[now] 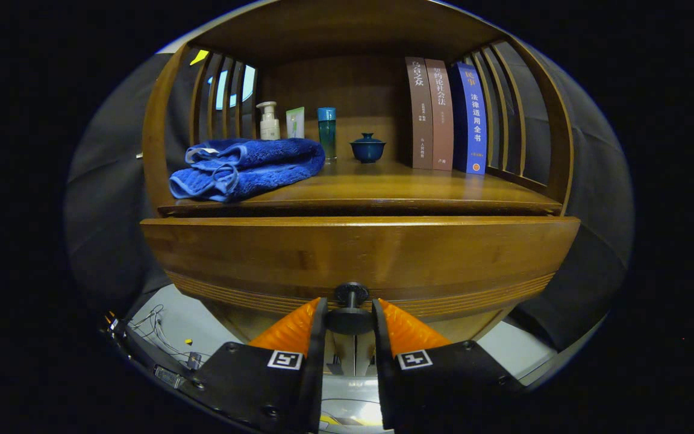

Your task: Pull open the drawer, take out the items inside it, and place them on the countertop above the cabinet.

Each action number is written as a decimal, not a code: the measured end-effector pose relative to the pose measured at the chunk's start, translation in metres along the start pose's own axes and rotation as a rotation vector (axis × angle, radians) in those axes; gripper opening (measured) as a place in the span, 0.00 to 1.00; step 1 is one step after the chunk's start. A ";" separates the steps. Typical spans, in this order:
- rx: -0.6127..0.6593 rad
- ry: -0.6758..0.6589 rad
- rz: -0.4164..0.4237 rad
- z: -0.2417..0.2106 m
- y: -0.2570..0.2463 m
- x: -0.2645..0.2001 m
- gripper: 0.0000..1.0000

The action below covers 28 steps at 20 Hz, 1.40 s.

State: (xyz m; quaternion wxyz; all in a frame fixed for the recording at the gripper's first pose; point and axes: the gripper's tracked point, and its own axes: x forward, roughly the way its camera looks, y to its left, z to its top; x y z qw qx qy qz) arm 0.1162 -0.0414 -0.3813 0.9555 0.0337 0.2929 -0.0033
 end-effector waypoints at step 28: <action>0.092 0.025 -0.014 -0.047 -0.001 -0.144 0.69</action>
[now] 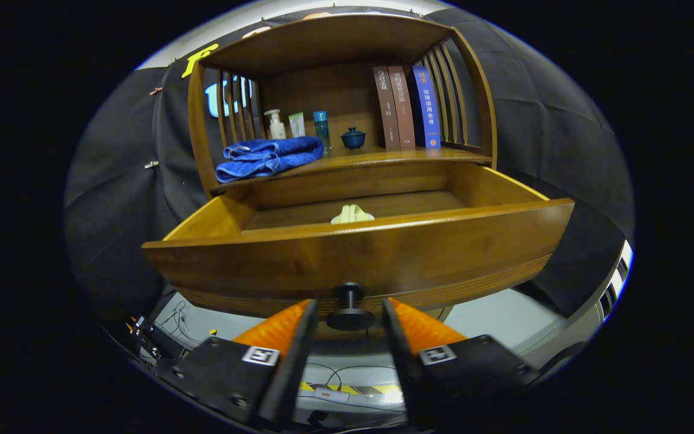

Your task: Pull open the drawer, take out the items inside it, and place them on the countertop above the cabinet.

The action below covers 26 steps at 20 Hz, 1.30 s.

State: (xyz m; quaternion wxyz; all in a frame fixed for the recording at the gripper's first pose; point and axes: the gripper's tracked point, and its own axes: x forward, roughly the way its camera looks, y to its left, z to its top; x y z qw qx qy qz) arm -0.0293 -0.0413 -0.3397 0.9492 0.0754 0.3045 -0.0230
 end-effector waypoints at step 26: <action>-0.008 0.537 -0.076 0.066 0.005 0.174 0.54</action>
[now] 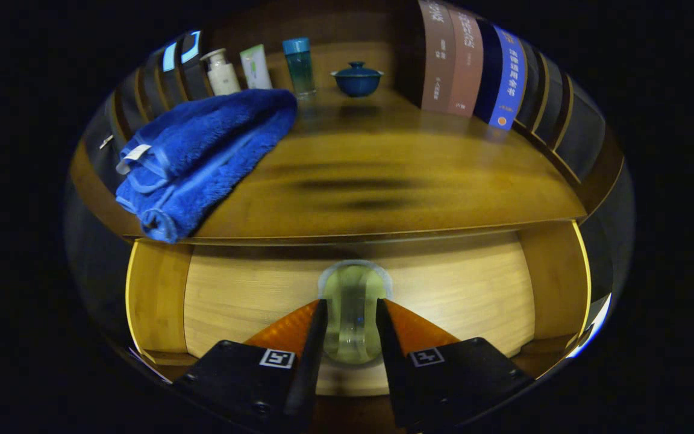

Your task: Pull open the drawer, take out the items inside it, and place them on the countertop above the cabinet.

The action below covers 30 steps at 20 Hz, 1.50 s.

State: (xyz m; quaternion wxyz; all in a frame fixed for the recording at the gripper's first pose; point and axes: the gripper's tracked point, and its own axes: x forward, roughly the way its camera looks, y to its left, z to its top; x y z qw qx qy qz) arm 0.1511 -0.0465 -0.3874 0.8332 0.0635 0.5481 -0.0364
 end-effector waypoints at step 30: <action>0.032 -0.453 0.117 0.109 0.005 -0.139 0.23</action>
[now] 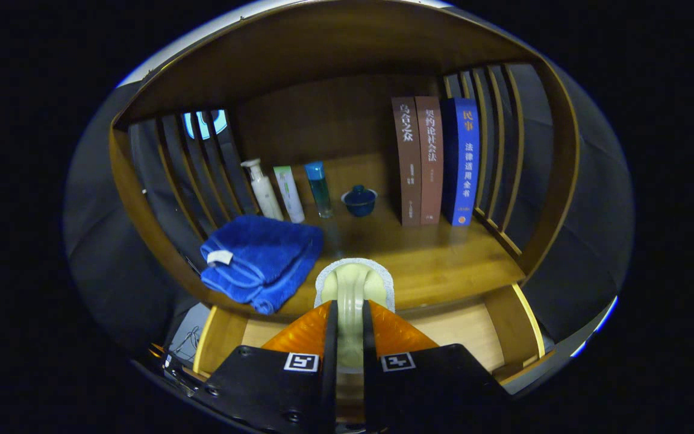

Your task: Pull open the drawer, take out the items inside it, and place them on the countertop above the cabinet.

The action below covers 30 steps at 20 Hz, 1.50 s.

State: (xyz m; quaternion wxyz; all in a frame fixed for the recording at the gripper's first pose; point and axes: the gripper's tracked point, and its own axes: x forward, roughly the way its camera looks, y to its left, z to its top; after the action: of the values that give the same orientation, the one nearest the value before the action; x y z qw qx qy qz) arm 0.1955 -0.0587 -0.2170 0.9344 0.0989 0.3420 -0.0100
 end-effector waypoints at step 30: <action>-0.037 0.200 -0.041 0.040 0.001 0.119 1.00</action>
State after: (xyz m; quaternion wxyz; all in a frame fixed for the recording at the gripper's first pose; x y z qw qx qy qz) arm 0.3121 -0.0595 -0.2629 0.8969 0.0751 0.4356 -0.0128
